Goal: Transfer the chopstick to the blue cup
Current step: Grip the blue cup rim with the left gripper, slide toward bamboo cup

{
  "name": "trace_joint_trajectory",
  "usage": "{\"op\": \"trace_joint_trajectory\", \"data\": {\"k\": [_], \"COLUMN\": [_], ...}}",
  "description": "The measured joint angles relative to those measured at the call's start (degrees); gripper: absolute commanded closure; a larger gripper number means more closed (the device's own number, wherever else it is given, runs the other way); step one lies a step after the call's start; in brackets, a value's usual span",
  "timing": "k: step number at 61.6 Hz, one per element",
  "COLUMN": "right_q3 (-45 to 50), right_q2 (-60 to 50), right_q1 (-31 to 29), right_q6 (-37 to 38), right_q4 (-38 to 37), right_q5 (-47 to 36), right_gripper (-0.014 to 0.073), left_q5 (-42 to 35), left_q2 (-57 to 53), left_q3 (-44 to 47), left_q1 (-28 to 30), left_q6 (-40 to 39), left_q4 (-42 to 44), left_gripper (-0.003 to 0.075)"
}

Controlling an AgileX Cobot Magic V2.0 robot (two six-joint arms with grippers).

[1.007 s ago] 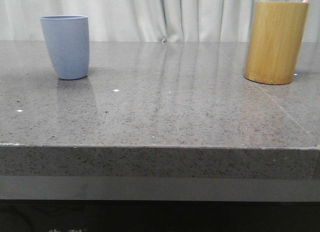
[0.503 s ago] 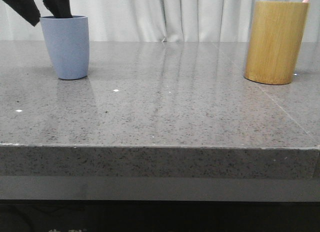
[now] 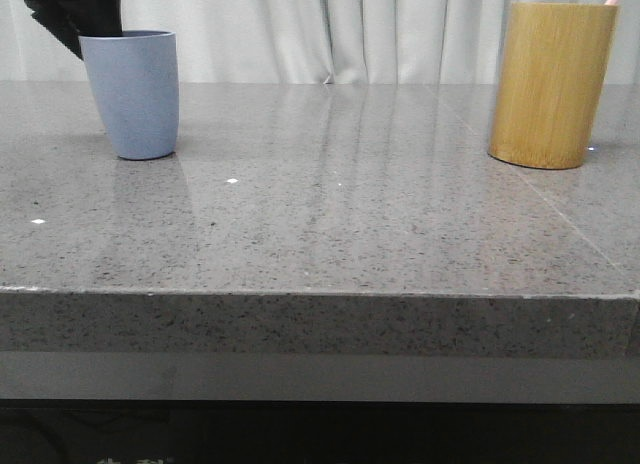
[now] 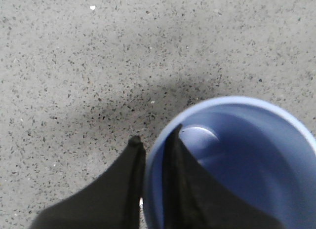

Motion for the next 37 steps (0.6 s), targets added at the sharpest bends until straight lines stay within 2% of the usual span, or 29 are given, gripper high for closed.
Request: {"op": "trace_joint_trajectory", "data": {"k": [15, 37], "right_q3": [0.0, 0.0], "right_q2": [0.0, 0.0], "right_q1": [0.0, 0.0], "right_q6": [-0.1, -0.1], "right_q4": [0.0, 0.0], "right_q5": [0.0, 0.0], "right_gripper": [-0.0028, -0.0028], "left_q5": [0.5, -0.8], "left_q2": [0.0, 0.0], "left_q3": [-2.4, -11.9], "left_q1": [-2.0, -12.7], "left_q6": [-0.1, -0.1], "left_q4": [0.3, 0.0], "left_gripper": [0.0739, 0.0739]}}
